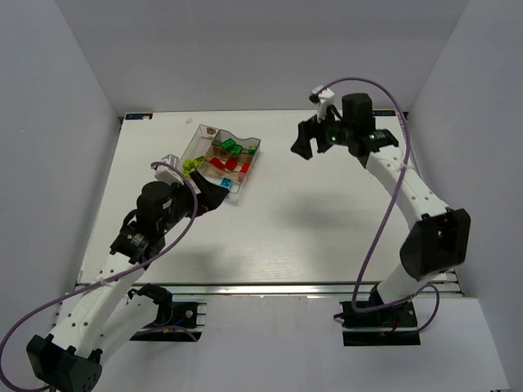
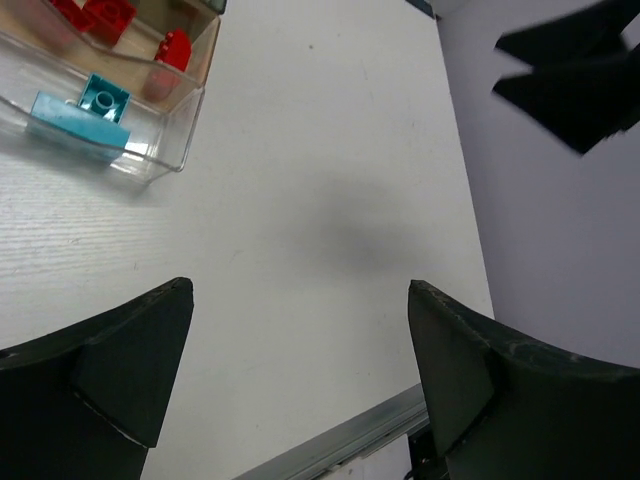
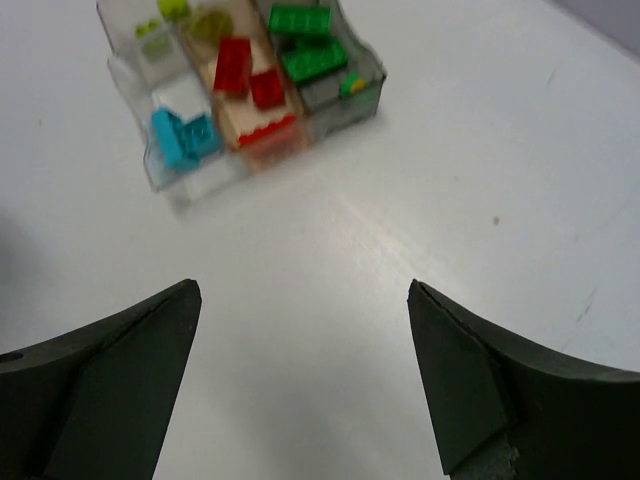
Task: Sort the legos into containers by color
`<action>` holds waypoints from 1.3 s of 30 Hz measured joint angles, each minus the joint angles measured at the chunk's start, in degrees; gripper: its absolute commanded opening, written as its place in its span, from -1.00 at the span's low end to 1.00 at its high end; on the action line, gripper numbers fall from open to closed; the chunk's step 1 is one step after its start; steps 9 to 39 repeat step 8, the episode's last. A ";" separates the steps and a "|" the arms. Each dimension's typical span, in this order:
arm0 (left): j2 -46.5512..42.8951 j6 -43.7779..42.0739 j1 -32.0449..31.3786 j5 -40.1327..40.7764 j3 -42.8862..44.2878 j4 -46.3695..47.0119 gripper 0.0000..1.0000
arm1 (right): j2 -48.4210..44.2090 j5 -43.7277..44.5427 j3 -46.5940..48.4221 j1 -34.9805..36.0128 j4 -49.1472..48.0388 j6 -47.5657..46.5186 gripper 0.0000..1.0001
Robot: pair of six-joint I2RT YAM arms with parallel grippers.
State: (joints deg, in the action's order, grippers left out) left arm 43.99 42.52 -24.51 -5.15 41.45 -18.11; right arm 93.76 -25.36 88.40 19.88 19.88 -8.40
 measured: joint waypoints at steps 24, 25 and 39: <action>-1.01 -2.69 0.00 -0.98 2.54 0.66 0.96 | -10.99 2.64 -11.04 -0.37 1.16 1.42 0.79; -1.01 -2.69 0.00 -0.98 2.54 0.66 0.96 | -10.99 2.64 -11.04 -0.37 1.16 1.42 0.79; -1.01 -2.69 0.00 -0.98 2.54 0.66 0.96 | -10.99 2.64 -11.04 -0.37 1.16 1.42 0.79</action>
